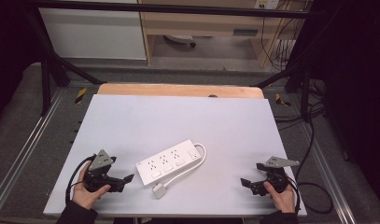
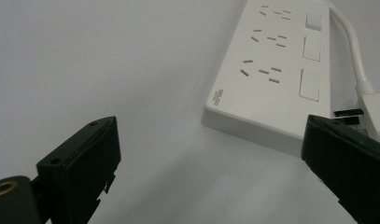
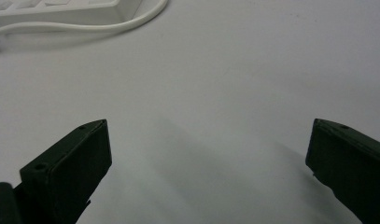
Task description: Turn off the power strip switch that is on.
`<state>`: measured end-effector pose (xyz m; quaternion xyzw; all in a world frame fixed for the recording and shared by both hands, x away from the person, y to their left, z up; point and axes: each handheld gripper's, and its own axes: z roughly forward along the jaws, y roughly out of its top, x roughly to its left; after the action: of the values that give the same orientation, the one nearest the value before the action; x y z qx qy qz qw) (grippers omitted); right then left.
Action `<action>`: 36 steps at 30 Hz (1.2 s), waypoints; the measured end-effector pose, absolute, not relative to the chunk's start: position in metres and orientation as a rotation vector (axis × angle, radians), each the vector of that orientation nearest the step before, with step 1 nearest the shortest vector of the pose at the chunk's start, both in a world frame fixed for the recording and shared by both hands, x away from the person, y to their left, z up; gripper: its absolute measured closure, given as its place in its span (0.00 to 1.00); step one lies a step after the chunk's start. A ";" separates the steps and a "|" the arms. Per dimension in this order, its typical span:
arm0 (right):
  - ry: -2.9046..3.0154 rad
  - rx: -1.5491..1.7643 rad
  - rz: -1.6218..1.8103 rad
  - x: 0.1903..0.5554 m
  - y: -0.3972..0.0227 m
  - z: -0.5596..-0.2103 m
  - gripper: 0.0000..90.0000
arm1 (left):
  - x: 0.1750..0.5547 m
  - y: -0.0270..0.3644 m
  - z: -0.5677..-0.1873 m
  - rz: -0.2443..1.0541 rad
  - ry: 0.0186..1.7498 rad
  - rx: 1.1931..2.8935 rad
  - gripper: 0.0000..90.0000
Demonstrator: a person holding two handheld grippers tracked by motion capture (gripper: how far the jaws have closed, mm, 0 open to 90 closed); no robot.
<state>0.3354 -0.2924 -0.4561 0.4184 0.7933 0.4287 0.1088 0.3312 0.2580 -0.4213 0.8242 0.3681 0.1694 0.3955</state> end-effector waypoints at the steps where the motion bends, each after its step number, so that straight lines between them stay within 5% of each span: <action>1: 2.333 1.230 1.261 0.335 -0.292 -0.456 0.01 | 0.331 0.257 -0.421 0.429 0.934 2.088 0.05; 36: 2.331 1.231 1.246 0.335 -0.292 -0.456 0.01 | 0.336 0.230 -0.398 0.449 0.882 2.109 0.05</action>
<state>0.3350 -0.2918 -0.4560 0.4196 0.7943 0.4247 0.1126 0.3364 0.2298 -0.3977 0.8318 0.3477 0.1771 0.3949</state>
